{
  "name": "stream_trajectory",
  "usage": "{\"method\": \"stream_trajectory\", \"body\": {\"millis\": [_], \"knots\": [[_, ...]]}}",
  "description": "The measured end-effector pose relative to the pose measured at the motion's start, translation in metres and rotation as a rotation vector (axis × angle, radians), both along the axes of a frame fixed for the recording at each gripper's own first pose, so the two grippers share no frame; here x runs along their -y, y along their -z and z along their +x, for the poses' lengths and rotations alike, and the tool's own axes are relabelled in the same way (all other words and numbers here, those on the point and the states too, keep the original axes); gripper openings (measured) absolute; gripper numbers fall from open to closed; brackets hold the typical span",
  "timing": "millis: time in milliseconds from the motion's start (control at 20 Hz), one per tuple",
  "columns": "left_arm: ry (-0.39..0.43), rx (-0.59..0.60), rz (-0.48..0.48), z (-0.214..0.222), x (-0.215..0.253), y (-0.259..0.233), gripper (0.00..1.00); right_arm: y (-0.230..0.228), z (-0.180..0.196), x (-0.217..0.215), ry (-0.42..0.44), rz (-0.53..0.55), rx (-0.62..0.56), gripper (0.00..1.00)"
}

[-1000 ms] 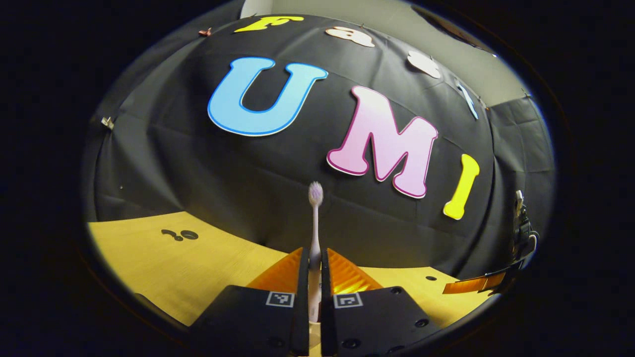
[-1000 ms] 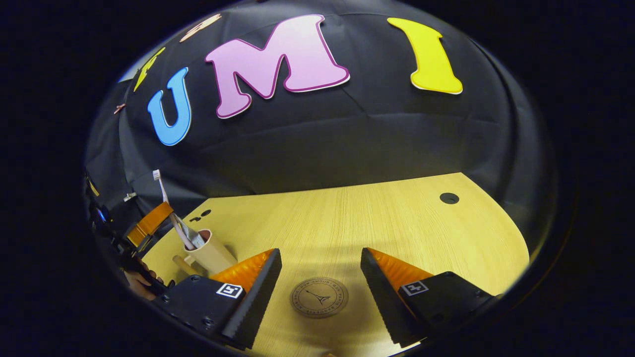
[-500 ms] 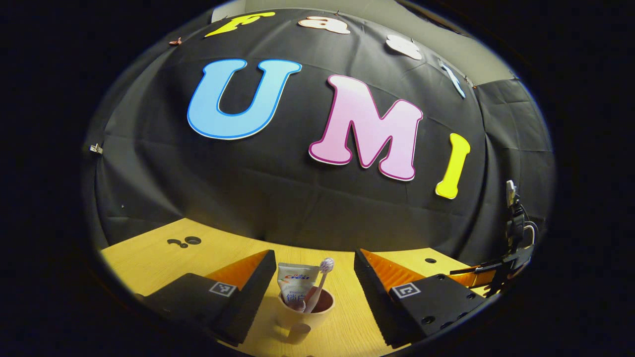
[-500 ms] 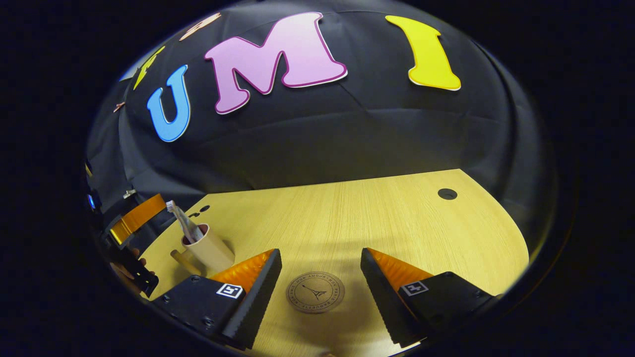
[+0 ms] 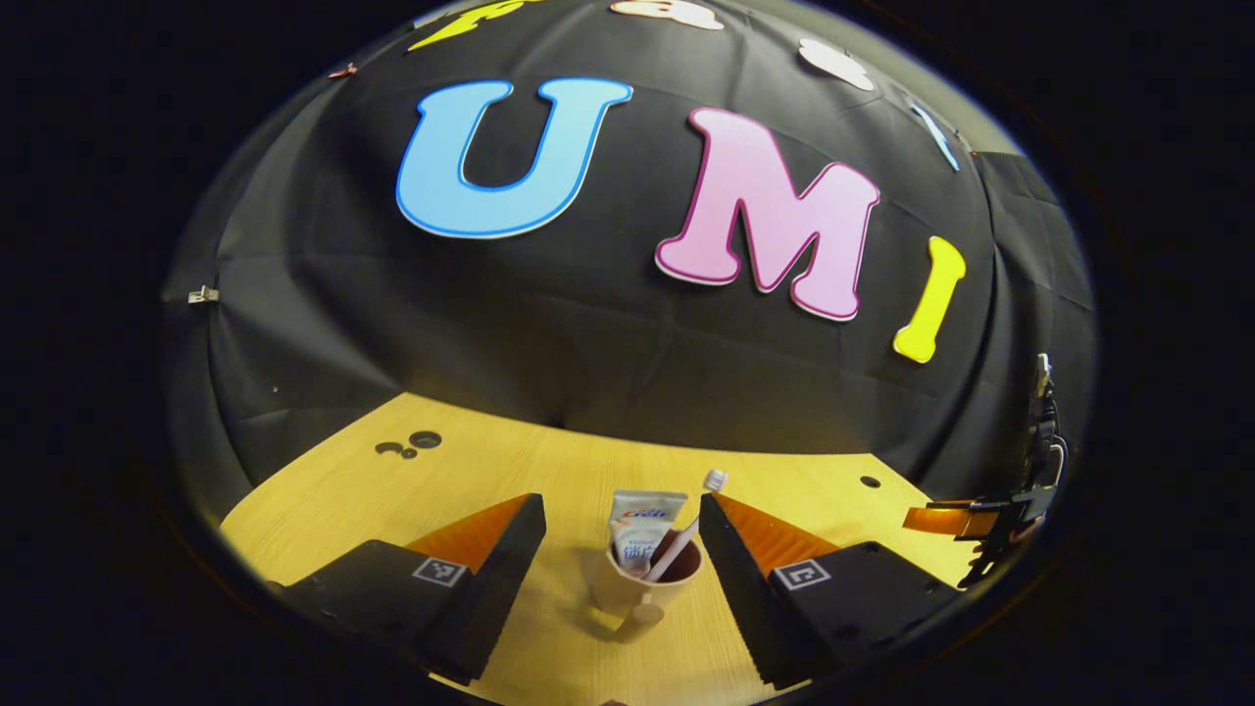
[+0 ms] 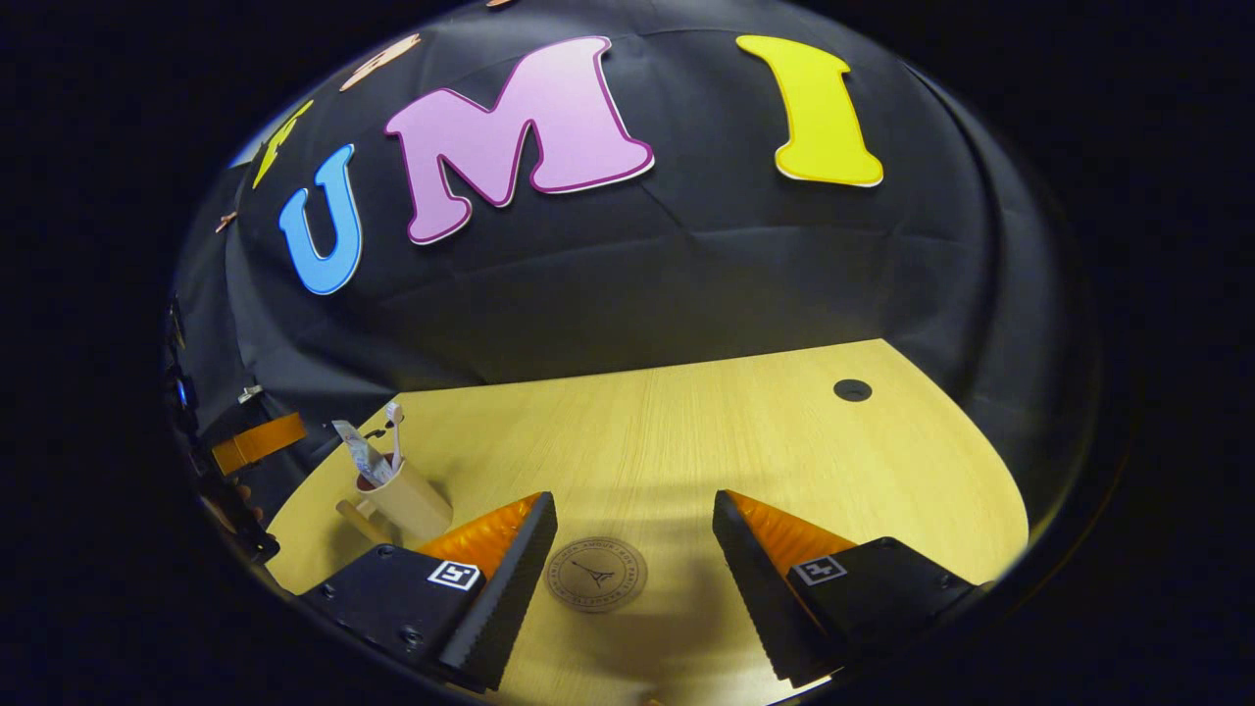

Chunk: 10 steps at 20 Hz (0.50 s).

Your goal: Put the toothbrush and toothpaste on the desktop into the cup, then pick up the cup and place it on the coaster on the desktop.

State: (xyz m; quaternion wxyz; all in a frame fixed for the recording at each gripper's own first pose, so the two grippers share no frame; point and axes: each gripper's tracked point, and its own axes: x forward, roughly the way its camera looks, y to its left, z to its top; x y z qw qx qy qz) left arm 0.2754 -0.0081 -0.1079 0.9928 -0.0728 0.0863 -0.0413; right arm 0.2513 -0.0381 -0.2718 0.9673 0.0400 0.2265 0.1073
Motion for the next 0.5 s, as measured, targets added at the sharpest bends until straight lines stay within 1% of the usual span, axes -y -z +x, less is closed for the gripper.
{"method": "stream_trajectory", "body": {"millis": [100,300,400,500], "knots": [[0.027,-0.070,0.002,0.000,0.002,0.007,0.98,-0.009,0.000,0.011,0.014,-0.007,0.007,0.98],[0.065,-0.217,0.038,-0.003,0.008,0.030,0.98,-0.016,-0.009,0.040,0.038,-0.047,0.002,0.98],[0.090,-0.303,0.052,-0.006,0.014,0.047,0.98,-0.020,-0.013,0.054,0.051,-0.058,-0.003,0.98],[0.114,-0.386,0.070,-0.007,0.020,0.070,0.98,-0.021,-0.018,0.069,0.061,-0.093,-0.013,0.98]]}}
